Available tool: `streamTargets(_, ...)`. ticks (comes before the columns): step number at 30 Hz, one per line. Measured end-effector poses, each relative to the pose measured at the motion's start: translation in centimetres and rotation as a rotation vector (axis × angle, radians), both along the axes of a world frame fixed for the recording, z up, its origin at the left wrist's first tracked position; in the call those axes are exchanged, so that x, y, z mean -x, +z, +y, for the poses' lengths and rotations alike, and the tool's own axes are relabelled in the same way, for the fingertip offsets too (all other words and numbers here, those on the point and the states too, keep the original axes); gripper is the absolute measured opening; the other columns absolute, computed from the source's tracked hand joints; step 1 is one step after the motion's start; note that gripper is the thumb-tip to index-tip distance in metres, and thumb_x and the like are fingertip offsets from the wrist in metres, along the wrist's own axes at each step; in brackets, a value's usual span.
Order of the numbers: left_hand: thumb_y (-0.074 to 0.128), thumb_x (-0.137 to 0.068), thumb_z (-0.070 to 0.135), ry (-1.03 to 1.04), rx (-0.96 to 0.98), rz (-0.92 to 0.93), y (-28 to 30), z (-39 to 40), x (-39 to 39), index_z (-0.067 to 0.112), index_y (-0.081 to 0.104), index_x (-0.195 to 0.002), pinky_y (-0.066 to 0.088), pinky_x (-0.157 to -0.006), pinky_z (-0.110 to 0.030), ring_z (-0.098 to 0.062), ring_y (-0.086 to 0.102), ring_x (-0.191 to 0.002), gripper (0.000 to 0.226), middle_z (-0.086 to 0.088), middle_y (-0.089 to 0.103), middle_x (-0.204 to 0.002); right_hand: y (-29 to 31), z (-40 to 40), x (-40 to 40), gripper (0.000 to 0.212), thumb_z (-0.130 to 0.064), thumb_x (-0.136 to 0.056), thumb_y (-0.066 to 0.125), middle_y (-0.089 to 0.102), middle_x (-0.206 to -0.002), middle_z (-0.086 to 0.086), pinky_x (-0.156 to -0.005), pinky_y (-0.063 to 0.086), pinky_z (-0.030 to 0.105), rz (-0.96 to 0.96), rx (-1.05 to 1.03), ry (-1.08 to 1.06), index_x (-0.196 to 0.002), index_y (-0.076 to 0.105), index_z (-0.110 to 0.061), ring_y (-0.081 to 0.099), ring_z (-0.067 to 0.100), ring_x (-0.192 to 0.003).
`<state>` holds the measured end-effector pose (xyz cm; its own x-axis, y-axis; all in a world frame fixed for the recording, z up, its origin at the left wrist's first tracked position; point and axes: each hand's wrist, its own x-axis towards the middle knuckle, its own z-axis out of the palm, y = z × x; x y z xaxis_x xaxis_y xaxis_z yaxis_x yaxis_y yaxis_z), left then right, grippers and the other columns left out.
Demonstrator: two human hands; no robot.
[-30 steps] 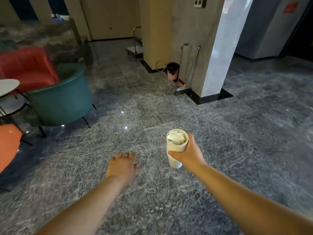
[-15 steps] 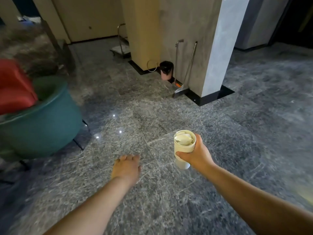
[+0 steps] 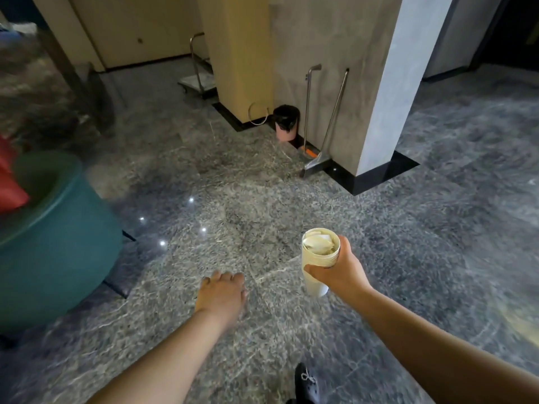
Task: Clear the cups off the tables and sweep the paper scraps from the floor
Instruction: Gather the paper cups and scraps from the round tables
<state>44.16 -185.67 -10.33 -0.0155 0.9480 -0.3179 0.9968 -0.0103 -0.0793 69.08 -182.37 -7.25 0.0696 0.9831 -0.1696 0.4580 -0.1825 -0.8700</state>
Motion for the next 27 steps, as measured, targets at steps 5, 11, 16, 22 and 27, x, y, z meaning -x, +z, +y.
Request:
streamTargets(5, 0.036, -0.101, 0.041, 0.058, -0.020, -0.010, 1.3, 10.8, 2.0, 0.024, 0.041, -0.138, 0.033, -0.106, -0.040, -0.024, 0.039, -0.131, 0.041, -0.001, 0.050, -0.139, 0.8, 11.9, 1.4, 0.071, -0.035, -0.062, 0.082, 0.059, -0.103, -0.014, -0.076, 0.049, 0.032, -0.002, 0.011, 0.022, -0.119, 0.040, -0.033, 0.060, 0.012, -0.094)
streamTargets(11, 0.037, -0.100, 0.043, 0.110, -0.017, 0.014, 2.1, 20.5, 5.0, 0.025, 0.043, -0.136, 0.034, -0.106, -0.040, -0.024, 0.041, -0.129, 0.041, 0.000, 0.051, -0.139, 1.3, 23.3, 4.0, 0.072, -0.037, -0.063, 0.082, 0.057, -0.105, -0.011, -0.076, 0.049, 0.032, -0.041, 0.016, 0.100, -0.121, 0.040, -0.031, 0.059, 0.013, -0.094)
streamTargets(16, 0.033, -0.101, 0.041, 0.120, 0.023, 0.033, 0.8, 30.5, 8.5, 0.024, 0.039, -0.140, 0.035, -0.105, -0.040, -0.024, 0.041, -0.131, 0.043, -0.001, 0.049, -0.142, 0.6, 33.1, 6.7, 0.072, -0.036, -0.063, 0.082, 0.058, -0.102, -0.016, -0.076, 0.049, 0.032, -0.021, 0.022, 0.095, -0.122, 0.041, -0.032, 0.060, 0.012, -0.094)
streamTargets(22, 0.033, -0.101, 0.041, 0.087, 0.033, 0.039, -0.1, 44.0, 12.5, 0.023, 0.039, -0.140, 0.036, -0.104, -0.042, -0.026, 0.041, -0.131, 0.044, -0.003, 0.049, -0.141, 0.0, 45.4, 10.8, 0.070, -0.033, -0.061, 0.084, 0.059, -0.102, -0.016, -0.074, 0.048, 0.030, -0.003, -0.002, 0.048, -0.117, 0.042, -0.034, 0.060, 0.010, -0.093)
streamTargets(27, 0.034, -0.101, 0.042, 0.042, 0.046, 0.020, 0.4, 55.0, 15.1, 0.022, 0.042, -0.137, 0.037, -0.103, -0.040, -0.026, 0.045, -0.128, 0.042, -0.003, 0.051, -0.139, 0.4, 54.9, 13.0, 0.073, -0.033, -0.061, 0.085, 0.059, -0.100, -0.019, -0.072, 0.047, 0.029, 0.009, -0.018, -0.030, -0.119, 0.041, -0.037, 0.058, 0.006, -0.089)
